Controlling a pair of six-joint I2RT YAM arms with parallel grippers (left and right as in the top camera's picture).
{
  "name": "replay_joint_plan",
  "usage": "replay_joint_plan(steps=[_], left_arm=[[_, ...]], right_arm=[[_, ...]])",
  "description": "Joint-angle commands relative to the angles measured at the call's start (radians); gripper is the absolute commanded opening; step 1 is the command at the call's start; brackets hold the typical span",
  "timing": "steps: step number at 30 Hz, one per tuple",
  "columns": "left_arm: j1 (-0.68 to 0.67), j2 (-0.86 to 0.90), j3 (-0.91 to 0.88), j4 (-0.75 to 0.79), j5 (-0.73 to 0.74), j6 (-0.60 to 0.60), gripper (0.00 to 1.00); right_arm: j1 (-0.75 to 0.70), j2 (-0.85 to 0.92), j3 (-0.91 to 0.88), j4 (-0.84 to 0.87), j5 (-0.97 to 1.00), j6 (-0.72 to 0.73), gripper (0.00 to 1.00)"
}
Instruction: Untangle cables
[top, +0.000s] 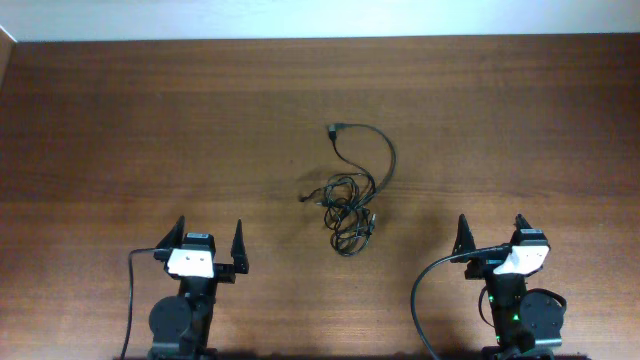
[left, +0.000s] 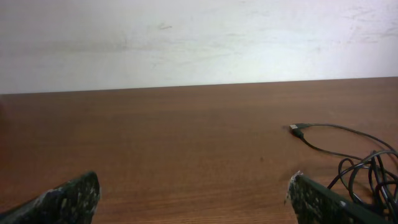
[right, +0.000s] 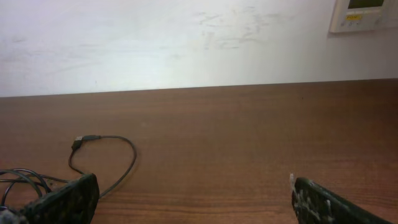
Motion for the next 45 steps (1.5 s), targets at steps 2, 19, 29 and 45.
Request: replay_joint_plan(steps=[2, 19, 29, 45], left_arm=[[0.004, -0.007, -0.002, -0.006, -0.004, -0.011, 0.99], [0.004, -0.007, -0.002, -0.006, -0.004, -0.011, 0.99], [0.004, -0.007, -0.002, 0.018, -0.100, 0.072, 0.99], [0.005, -0.006, 0.047, 0.506, 0.732, -0.149, 0.99]], right_arm=[[-0.007, -0.008, -0.008, -0.004, -0.005, 0.003, 0.98], [-0.007, -0.008, -0.008, -0.004, -0.005, 0.003, 0.99], [-0.007, -0.008, -0.008, -0.004, -0.005, 0.003, 0.98], [-0.007, -0.008, -0.008, -0.004, -0.005, 0.003, 0.98]])
